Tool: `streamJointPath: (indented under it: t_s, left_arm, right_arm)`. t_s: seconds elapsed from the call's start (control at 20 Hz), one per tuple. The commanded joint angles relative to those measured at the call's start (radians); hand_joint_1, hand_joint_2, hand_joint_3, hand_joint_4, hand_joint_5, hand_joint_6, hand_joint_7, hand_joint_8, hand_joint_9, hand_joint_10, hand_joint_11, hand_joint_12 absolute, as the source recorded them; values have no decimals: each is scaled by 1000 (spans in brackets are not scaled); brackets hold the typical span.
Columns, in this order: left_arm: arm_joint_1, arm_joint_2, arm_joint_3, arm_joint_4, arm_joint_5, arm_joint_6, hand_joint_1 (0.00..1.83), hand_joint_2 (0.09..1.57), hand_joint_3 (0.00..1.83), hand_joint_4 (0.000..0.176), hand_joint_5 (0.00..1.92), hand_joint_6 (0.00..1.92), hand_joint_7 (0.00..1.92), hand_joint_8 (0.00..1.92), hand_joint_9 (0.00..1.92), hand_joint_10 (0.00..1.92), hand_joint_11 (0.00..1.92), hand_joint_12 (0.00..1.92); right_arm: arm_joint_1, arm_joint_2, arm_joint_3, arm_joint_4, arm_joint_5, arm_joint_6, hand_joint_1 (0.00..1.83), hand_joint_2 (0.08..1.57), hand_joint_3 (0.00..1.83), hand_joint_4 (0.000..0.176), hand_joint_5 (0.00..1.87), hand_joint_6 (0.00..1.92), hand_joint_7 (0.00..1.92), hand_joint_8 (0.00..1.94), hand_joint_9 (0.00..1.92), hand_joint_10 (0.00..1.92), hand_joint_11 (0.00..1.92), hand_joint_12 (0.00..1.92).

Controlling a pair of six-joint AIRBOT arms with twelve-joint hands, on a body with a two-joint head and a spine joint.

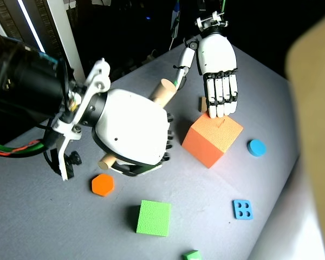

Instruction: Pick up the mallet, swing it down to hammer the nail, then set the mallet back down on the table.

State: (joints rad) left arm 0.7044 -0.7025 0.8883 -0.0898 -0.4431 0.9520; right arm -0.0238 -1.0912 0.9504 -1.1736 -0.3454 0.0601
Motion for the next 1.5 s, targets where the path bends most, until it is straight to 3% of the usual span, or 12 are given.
streamJointPath:
  t_s: [0.0,0.15,0.4,0.75,1.15,1.45]
  left_arm:
    - [-1,-5,4,3,-38,-1,0,1216,1,0,147,0,140,0,124,0,0,363]
    - [-2,-5,5,3,-38,-1,0,1216,1,0,147,0,138,0,122,0,0,360]
    - [-2,-8,8,3,-38,-1,0,1213,0,0,150,0,155,0,150,3,0,346]
    - [-2,-10,10,3,-37,-1,0,1210,2,0,149,0,146,1,141,0,0,377]
    - [-2,-12,15,3,-37,-1,0,1210,0,0,140,0,152,0,153,0,0,400]
    - [-2,-15,17,3,-37,-1,0,1215,1,0,166,2,198,8,191,8,0,428]
  right_arm:
    - [12,7,0,-175,27,143,1211,1370,7,176,1431,1921,1657,1941,1754,1921,1902,1921]
    - [-9,-4,-1,-526,-55,497,1210,1371,7,176,1431,1921,1656,1941,1754,1921,1901,1921]
    - [-69,-43,1,-893,-226,853,1236,1356,0,176,1407,1921,1655,1941,1746,1921,1892,1921]
    - [-117,-156,97,-983,-363,1040,1224,1354,0,176,1424,1921,1666,1941,1754,1921,1892,1921]
    - [-122,-285,225,-999,-373,1045,1246,1337,0,176,1399,1921,1651,1941,1750,1921,1894,1921]
    - [-95,-315,251,-1001,-373,1047,1253,1337,0,176,1432,1921,1647,1941,1740,1921,1887,1921]
